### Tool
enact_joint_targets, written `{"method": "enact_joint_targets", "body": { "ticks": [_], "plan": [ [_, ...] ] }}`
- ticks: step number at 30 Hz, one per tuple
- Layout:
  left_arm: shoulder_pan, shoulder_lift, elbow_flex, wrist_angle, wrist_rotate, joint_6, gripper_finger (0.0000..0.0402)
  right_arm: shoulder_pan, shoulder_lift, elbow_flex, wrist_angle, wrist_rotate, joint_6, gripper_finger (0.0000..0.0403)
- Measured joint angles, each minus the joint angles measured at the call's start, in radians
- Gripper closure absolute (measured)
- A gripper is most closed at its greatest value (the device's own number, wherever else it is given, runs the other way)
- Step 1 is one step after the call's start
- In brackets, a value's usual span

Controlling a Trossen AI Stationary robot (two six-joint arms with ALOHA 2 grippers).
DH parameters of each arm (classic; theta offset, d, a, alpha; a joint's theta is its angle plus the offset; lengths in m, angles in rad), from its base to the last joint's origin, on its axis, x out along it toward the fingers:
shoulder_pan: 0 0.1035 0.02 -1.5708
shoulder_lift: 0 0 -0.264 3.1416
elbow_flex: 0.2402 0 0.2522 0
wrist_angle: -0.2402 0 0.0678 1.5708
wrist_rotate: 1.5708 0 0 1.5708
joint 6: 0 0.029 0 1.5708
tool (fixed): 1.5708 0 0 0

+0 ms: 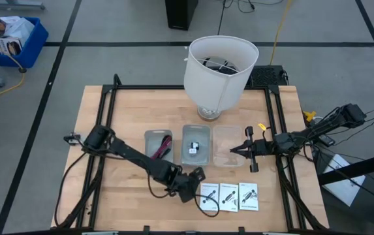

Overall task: Pick and place items into bin
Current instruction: Put the left card reader box into the transparent bin

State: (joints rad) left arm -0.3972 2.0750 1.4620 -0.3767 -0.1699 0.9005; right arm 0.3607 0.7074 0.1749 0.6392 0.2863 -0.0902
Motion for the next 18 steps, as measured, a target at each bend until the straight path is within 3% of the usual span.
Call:
{"method": "enact_joint_targets", "body": {
  "ticks": [6,18],
  "plan": [
    [-0.03,0.033,0.0,0.111,-0.089,0.093,0.0223,0.0,0.0,0.0,0.0,0.0,0.0,0.0402],
    [-0.031,0.033,0.0,0.149,0.013,0.107,0.0235,0.0,0.0,-0.019,0.01,0.0,0.008,0.0401]
  ]
}}
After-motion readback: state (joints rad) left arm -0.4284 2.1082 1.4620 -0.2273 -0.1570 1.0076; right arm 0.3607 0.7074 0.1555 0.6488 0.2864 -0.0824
